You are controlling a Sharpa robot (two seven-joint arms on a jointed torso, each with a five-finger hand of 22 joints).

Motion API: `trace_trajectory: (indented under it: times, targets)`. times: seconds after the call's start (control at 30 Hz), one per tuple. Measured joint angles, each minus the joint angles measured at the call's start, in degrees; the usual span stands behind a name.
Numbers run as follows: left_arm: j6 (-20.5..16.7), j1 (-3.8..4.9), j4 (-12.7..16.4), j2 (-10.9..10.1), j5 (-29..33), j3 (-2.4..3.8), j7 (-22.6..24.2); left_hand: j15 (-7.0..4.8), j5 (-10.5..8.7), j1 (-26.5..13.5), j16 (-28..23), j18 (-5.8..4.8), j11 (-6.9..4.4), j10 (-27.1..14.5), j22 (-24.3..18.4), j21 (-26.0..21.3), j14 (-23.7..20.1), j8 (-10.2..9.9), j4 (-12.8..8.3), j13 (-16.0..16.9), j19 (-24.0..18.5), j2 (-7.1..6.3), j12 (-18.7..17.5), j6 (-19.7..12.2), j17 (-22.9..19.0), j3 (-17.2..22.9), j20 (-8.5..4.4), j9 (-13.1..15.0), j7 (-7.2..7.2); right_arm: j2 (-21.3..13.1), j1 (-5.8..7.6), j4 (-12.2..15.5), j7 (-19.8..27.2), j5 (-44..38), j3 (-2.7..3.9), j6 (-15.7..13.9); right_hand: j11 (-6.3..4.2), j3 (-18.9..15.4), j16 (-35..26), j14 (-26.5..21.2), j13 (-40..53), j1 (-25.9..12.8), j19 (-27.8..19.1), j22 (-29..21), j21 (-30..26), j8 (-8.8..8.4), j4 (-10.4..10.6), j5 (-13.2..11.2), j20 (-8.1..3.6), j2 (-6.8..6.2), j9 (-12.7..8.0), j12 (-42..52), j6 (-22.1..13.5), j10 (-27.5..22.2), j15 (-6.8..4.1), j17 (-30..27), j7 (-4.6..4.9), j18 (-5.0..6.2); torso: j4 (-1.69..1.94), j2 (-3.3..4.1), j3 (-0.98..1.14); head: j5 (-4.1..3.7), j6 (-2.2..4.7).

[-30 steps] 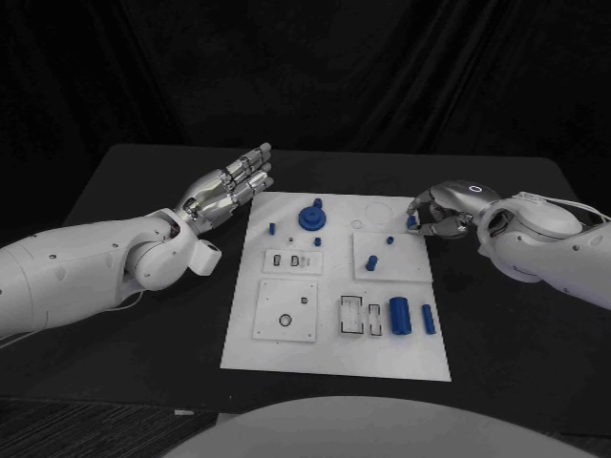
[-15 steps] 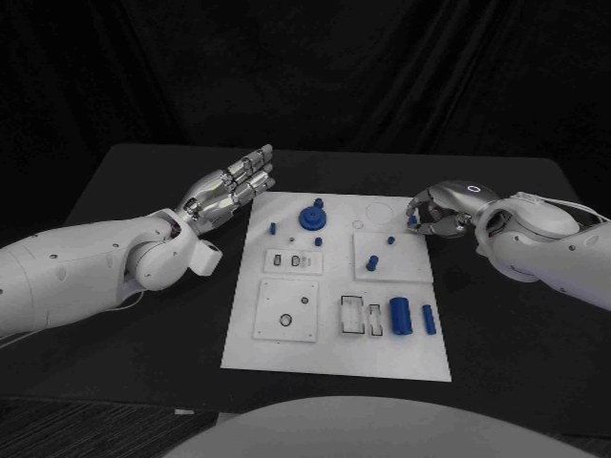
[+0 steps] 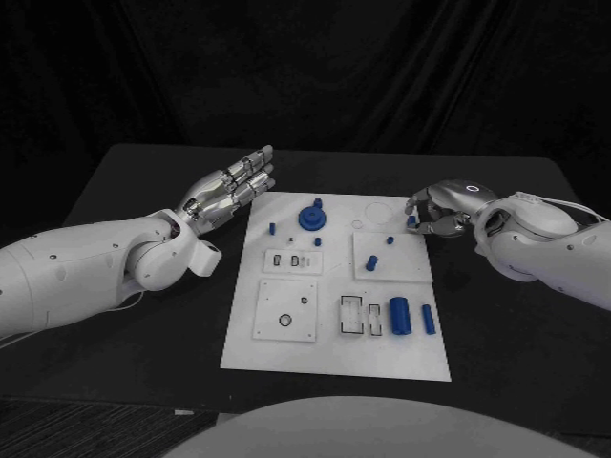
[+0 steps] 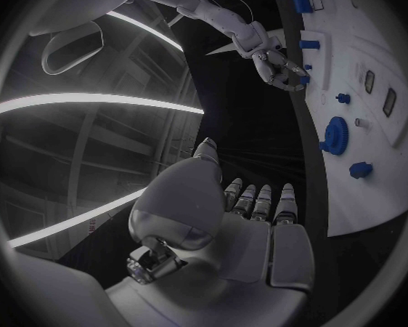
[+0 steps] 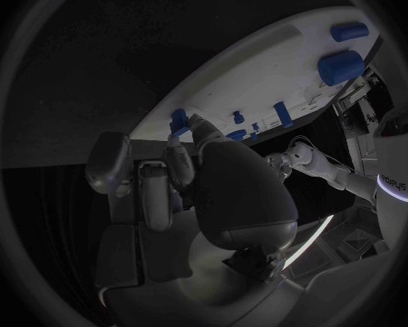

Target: Assemble the parts on the task board

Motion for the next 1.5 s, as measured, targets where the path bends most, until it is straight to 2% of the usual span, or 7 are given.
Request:
trace_trajectory:
  times: [0.2,0.5,0.7,0.87,1.07,1.5]
  targets:
    - [0.1,0.0,0.0,0.0,0.0,0.0,0.0,0.0,0.34,0.0,0.0,0.0,0.0,0.0,0.0,0.0,0.0,0.0,0.0,0.0,0.0,0.0,0.0,0.0,0.0,0.0,0.0,0.0,0.0,0.0,-0.01,0.0,0.0,0.0,0.0,0.1,0.0,-0.4,-0.2,0.0,-0.2,-0.7,-0.2,0.0,-0.6,-2.05,0.4,-1.9,0.18,-0.67,-0.1,0.0,-1.9,0.0,0.0,0.0,0.12,0.0,0.0,-0.01,0.0,-0.06,0.02]
    - [0.2,-0.01,0.0,0.0,0.0,-0.02,0.0,0.0,0.56,0.2,0.0,0.0,0.0,0.0,0.0,0.0,0.0,0.0,-0.2,0.0,0.0,0.2,0.0,0.1,0.0,0.2,0.0,0.0,0.12,0.0,-0.01,0.0,-0.1,0.0,0.0,0.2,0.0,-0.4,-0.4,0.0,-0.5,-0.9,-0.4,0.0,-0.9,-2.51,0.4,-1.7,0.39,-0.89,-0.4,0.0,-2.3,0.0,0.01,0.0,0.09,0.01,0.05,-0.03,0.01,-0.04,0.02]
    - [0.3,-0.02,0.0,0.0,0.0,-0.02,-0.1,-0.01,0.62,0.2,0.0,0.0,0.0,0.0,0.0,0.0,0.0,0.0,-0.2,0.0,0.0,0.23,0.0,0.2,0.0,0.2,0.0,0.0,0.2,-0.1,-0.02,0.0,-0.1,0.0,0.0,0.3,0.0,-0.2,-0.6,0.0,-0.5,-0.9,-0.4,0.0,-1.3,-2.47,0.2,-0.1,0.39,-0.88,-0.2,0.0,-1.0,0.0,0.02,0.0,0.2,0.0,0.07,-0.03,0.02,0.04,0.02]
    - [0.3,-0.02,0.0,0.0,0.0,0.0,-0.1,-0.01,0.61,0.2,0.0,0.01,0.0,0.0,0.0,0.0,0.0,0.0,-0.2,0.0,0.0,0.23,0.0,0.2,0.0,0.2,0.0,0.0,0.2,-0.1,-0.03,0.0,-0.2,0.0,0.0,0.4,0.01,-0.2,-0.6,0.1,-0.5,-0.8,-0.4,0.0,-1.3,-1.5,0.2,0.5,0.38,-0.78,0.3,0.0,0.1,0.0,0.05,0.0,0.4,0.01,0.07,-0.03,0.02,0.03,0.02]
    - [0.3,-0.03,0.0,0.1,0.0,0.0,-0.1,-0.01,0.61,0.2,0.0,0.0,0.0,0.0,0.0,0.0,0.0,0.0,-0.2,0.0,0.0,0.23,0.0,0.2,0.0,0.2,0.0,0.0,0.2,-0.2,-0.04,0.0,-0.2,0.0,0.0,0.5,0.31,0.1,-0.6,0.1,-0.5,-0.6,-0.6,0.0,-1.3,-0.71,-0.1,2.7,0.26,-0.55,1.0,0.0,0.5,0.1,0.06,0.0,0.44,0.0,0.08,-0.03,0.02,0.03,0.03]
    - [0.4,-0.04,-0.1,0.1,0.0,-0.02,-0.1,-0.01,0.61,0.2,0.0,0.0,0.0,0.0,0.0,0.0,0.0,0.2,-0.2,0.0,0.0,0.23,0.0,0.2,0.0,0.2,0.0,0.0,0.2,-0.3,-0.08,-0.2,-0.3,0.0,0.0,0.9,0.48,0.1,-1.1,0.0,-0.5,-0.4,-0.9,0.0,-2.4,-0.71,-0.1,2.7,0.29,-0.41,1.0,0.0,0.5,-0.1,0.2,0.0,0.43,0.0,0.06,-0.03,0.02,0.11,0.03]
